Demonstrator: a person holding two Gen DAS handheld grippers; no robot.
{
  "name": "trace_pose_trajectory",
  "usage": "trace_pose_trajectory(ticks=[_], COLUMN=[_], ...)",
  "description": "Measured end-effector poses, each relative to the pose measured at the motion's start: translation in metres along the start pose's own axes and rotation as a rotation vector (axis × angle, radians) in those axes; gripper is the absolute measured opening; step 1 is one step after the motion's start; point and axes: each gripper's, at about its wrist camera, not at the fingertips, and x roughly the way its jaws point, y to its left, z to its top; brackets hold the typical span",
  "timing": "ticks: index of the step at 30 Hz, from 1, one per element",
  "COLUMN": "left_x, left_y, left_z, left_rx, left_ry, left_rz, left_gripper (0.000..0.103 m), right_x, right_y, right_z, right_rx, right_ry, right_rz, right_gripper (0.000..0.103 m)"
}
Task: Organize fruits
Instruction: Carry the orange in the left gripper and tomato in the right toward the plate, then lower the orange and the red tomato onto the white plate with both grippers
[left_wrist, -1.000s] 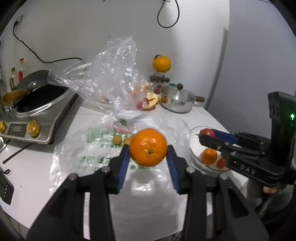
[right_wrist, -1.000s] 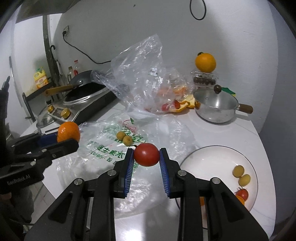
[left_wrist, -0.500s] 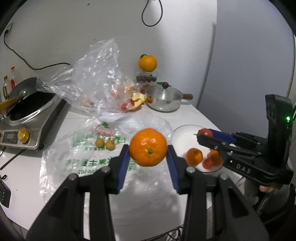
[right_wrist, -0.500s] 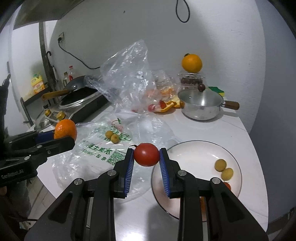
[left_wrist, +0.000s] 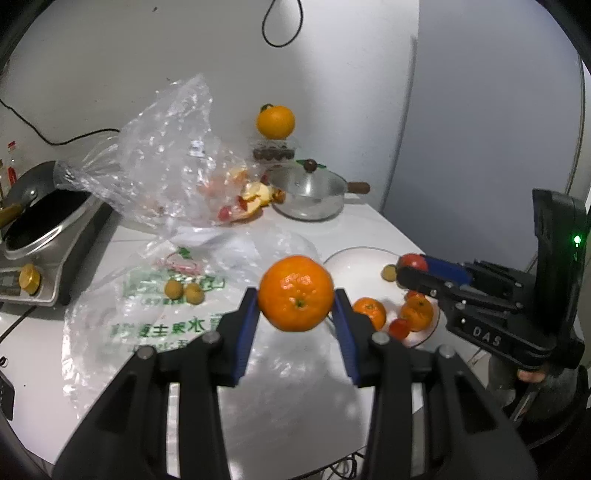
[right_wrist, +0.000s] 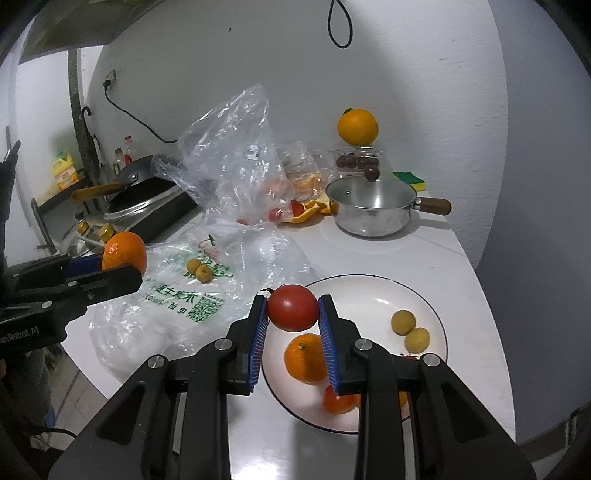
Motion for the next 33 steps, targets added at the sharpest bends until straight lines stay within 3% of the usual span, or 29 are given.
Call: trace_pose_trajectory(ticks=[11,33], left_x=[0.022,0.090], left_y=[-0.024,-0.075], left_z=[0.005,-0.001], left_rx=[0.002,0.069], left_ry=[0.019,0.144], left_rz=[-0.037,-0.116], left_gripper=[0.041,0.041], right_x=[-0.003,0.009], right_y=[-0.028,-0.086], right_z=[-0.009,-0.025], right_rx=[0.015,0.065], right_ry=[0.007,0.065], right_rz=[-0.017,-0.047], right_gripper=[0.030,0.030])
